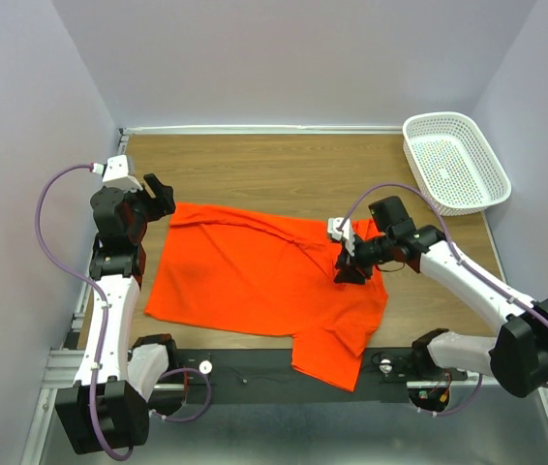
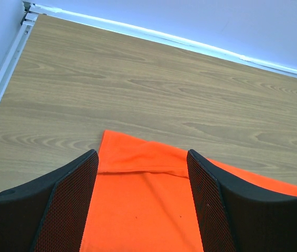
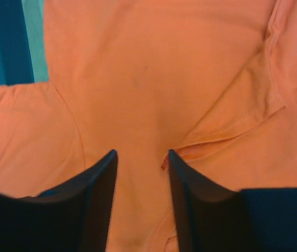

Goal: Fold and stack the t-shirts
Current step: Fold the tshirt

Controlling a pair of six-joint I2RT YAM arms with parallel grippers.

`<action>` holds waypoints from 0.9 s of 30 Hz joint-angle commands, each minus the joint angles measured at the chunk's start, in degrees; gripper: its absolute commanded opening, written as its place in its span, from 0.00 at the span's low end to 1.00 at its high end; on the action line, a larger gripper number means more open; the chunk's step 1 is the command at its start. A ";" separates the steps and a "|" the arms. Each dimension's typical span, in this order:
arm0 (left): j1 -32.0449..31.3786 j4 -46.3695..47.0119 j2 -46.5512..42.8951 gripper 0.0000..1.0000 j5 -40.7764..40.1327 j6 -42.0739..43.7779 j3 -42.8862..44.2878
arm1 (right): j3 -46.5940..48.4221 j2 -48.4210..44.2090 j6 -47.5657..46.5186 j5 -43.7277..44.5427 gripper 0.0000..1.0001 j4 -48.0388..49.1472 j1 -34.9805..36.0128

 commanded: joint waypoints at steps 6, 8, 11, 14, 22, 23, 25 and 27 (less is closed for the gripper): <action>-0.33 1.47 -0.50 0.76 1.66 -0.39 -0.66 | 5.21 2.07 16.49 18.70 0.77 8.80 1.20; -0.33 1.47 -0.59 0.76 1.75 -0.21 -0.75 | 9.16 11.61 19.67 18.19 0.74 8.73 1.20; -0.33 1.29 -1.03 0.76 1.49 -0.21 -0.84 | 12.60 21.30 23.81 15.10 0.70 9.16 1.20; -0.41 1.38 -1.47 0.76 1.13 -0.21 -0.93 | 15.85 26.16 25.84 17.46 0.69 10.65 1.20; -0.50 1.64 -1.12 0.76 1.75 -0.30 -0.66 | 18.41 31.88 26.81 21.44 0.69 12.33 1.11; -0.41 1.65 -0.94 0.76 2.10 -0.30 -0.66 | 18.32 32.58 26.98 20.04 0.69 12.24 1.20; -0.50 1.65 -0.94 0.76 2.19 -0.21 -0.66 | 18.59 33.64 27.25 18.89 0.68 12.15 1.11; -0.41 1.65 -0.94 0.76 2.36 -0.21 -0.66 | 18.94 34.96 27.33 17.66 0.66 11.98 1.11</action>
